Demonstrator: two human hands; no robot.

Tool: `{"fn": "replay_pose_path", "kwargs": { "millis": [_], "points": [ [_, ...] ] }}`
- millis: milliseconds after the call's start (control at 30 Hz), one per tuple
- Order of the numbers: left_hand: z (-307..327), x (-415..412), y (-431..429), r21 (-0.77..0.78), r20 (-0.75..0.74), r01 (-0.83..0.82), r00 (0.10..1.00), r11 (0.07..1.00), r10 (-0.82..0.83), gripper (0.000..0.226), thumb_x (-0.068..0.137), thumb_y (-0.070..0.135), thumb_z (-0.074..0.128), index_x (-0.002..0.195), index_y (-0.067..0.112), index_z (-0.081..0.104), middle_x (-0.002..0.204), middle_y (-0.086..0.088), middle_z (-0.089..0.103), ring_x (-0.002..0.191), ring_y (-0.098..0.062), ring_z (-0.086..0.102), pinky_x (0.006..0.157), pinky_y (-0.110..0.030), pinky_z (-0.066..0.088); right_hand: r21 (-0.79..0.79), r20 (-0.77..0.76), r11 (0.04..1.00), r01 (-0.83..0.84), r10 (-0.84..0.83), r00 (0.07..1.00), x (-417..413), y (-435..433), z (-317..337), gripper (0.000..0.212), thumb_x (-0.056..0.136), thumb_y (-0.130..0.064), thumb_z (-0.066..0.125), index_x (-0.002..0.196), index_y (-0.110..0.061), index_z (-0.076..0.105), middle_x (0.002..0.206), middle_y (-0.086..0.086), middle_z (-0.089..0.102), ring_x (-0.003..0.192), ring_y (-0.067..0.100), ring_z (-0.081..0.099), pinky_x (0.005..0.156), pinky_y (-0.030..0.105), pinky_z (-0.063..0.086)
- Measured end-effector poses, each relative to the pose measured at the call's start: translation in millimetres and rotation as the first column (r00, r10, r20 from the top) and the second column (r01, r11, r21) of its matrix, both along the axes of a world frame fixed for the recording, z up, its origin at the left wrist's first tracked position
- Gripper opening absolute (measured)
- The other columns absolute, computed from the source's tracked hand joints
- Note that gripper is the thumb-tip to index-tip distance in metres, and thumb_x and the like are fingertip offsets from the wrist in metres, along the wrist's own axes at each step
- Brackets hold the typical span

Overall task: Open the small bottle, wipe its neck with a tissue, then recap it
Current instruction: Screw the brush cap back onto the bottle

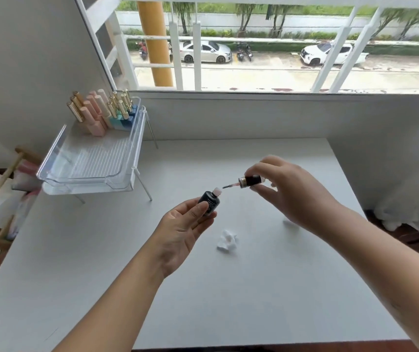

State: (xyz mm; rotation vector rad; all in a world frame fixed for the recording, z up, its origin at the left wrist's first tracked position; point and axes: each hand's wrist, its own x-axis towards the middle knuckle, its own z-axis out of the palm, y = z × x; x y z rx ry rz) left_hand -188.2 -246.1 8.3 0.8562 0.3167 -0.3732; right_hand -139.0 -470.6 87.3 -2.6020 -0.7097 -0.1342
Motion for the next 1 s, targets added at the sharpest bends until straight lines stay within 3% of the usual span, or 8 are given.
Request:
{"fn": "replay_pose_path", "kwargs": {
  "millis": [133,300,467,600,700,800,1000],
  "points": [
    [2,1,-2,0.002,0.009,0.008,1.0,1.0,-0.008,0.029,0.075,0.015,0.075,0.103,0.008,0.075,0.105,-0.007,0.079,0.086,-0.017,0.075,0.08,-0.024,0.059,-0.05,0.026,0.998,-0.034,0.035,0.999,0,2,9,0.013,0.092,-0.014,0.066,0.104,-0.015,0.069,0.101,0.003,0.063,0.084,0.028,0.062,0.067,0.043,0.052],
    [2,0,-3,0.011,0.007,0.03,1.0,1.0,-0.03,0.034,0.076,0.015,0.076,0.108,0.005,0.073,0.108,-0.009,0.078,0.088,-0.018,0.074,0.082,-0.025,0.059,-0.078,0.044,0.995,-0.063,0.066,0.997,-1,2,12,0.011,0.091,-0.015,0.067,0.102,-0.016,0.069,0.102,0.002,0.063,0.079,0.026,0.06,0.062,0.043,0.053],
    [3,0,-6,0.022,0.014,0.056,0.998,0.998,-0.056,0.03,0.072,0.017,0.081,0.101,0.008,0.079,0.11,-0.01,0.078,0.09,-0.018,0.075,0.082,-0.025,0.058,-0.125,0.046,0.989,-0.083,0.09,0.995,-3,0,12,0.012,0.091,-0.016,0.067,0.103,-0.017,0.068,0.102,0.002,0.062,0.076,0.02,0.051,0.061,0.042,0.052],
    [4,0,-8,0.036,0.025,0.081,0.996,0.996,-0.082,0.028,0.072,0.017,0.081,0.099,0.01,0.081,0.112,-0.011,0.077,0.091,-0.018,0.074,0.082,-0.024,0.057,-0.15,0.051,0.982,-0.119,0.128,0.991,-5,0,14,0.013,0.091,-0.016,0.067,0.104,-0.018,0.068,0.103,0.001,0.062,0.085,0.023,0.058,0.062,0.043,0.053],
    [5,0,-10,0.053,0.033,0.103,0.994,0.993,-0.105,0.026,0.075,0.016,0.08,0.101,0.01,0.08,0.113,-0.011,0.077,0.093,-0.019,0.074,0.083,-0.024,0.057,-0.135,0.032,0.979,-0.15,0.155,0.987,-6,1,16,0.015,0.091,-0.015,0.067,0.105,-0.017,0.068,0.103,0.001,0.062,0.078,0.018,0.054,0.064,0.042,0.053],
    [7,0,-12,0.075,0.046,0.117,0.992,0.99,-0.121,0.024,0.076,0.016,0.08,0.1,0.011,0.081,0.112,-0.012,0.077,0.094,-0.019,0.073,0.085,-0.025,0.057,-0.059,-0.032,0.987,-0.15,0.149,0.988,-5,2,15,0.019,0.09,-0.012,0.067,0.108,-0.018,0.067,0.104,-0.002,0.062,0.076,0.018,0.058,0.069,0.039,0.053],
    [13,0,-11,0.098,0.083,0.14,0.986,0.985,-0.148,0.032,0.075,0.017,0.082,0.106,0.009,0.078,0.116,-0.014,0.076,0.096,-0.019,0.072,0.088,-0.025,0.056,0.289,-0.322,0.955,0.06,0.038,0.946,-3,0,12,0.021,0.087,-0.018,0.071,0.105,-0.029,0.065,0.095,-0.012,0.068,0.087,0.001,0.064,0.073,0.015,0.052]
  ]
}}
